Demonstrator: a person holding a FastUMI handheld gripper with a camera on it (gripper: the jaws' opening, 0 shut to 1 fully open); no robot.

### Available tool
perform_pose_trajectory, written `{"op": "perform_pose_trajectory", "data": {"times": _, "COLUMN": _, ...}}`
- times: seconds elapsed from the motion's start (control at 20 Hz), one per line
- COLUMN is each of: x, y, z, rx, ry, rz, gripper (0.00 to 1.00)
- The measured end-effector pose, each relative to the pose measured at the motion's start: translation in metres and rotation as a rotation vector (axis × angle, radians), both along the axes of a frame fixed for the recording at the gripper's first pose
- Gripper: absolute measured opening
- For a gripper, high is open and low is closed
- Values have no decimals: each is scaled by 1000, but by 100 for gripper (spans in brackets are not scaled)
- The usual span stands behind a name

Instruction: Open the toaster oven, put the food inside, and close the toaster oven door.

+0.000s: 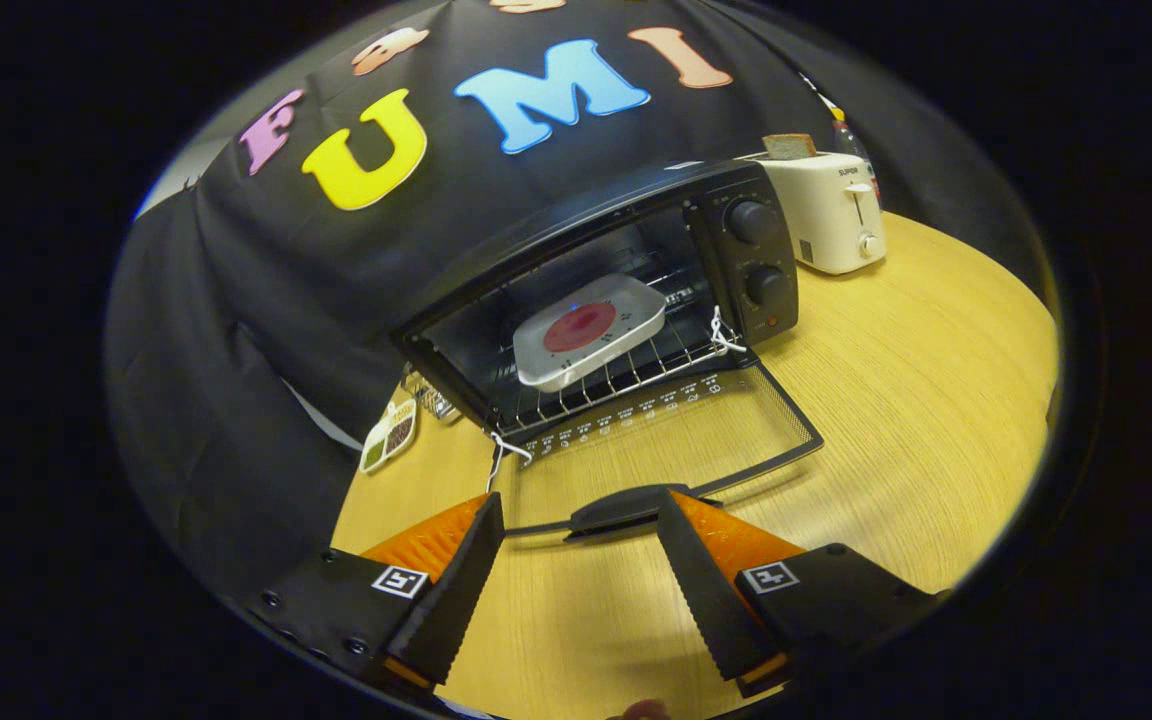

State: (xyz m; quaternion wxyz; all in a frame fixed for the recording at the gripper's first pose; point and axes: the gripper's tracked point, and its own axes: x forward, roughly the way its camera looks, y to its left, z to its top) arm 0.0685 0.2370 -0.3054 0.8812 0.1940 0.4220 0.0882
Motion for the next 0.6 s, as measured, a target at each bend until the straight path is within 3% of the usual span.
{"op": "perform_pose_trajectory", "data": {"times": 0.2, "x": -18, "y": -4, "z": -23, "rx": -96, "ry": 29, "rz": 68, "gripper": 98}}
{"op": "perform_pose_trajectory", "data": {"times": 0.6, "x": -21, "y": -14, "z": -64, "rx": -235, "ry": 85, "rz": 107, "gripper": 98}}
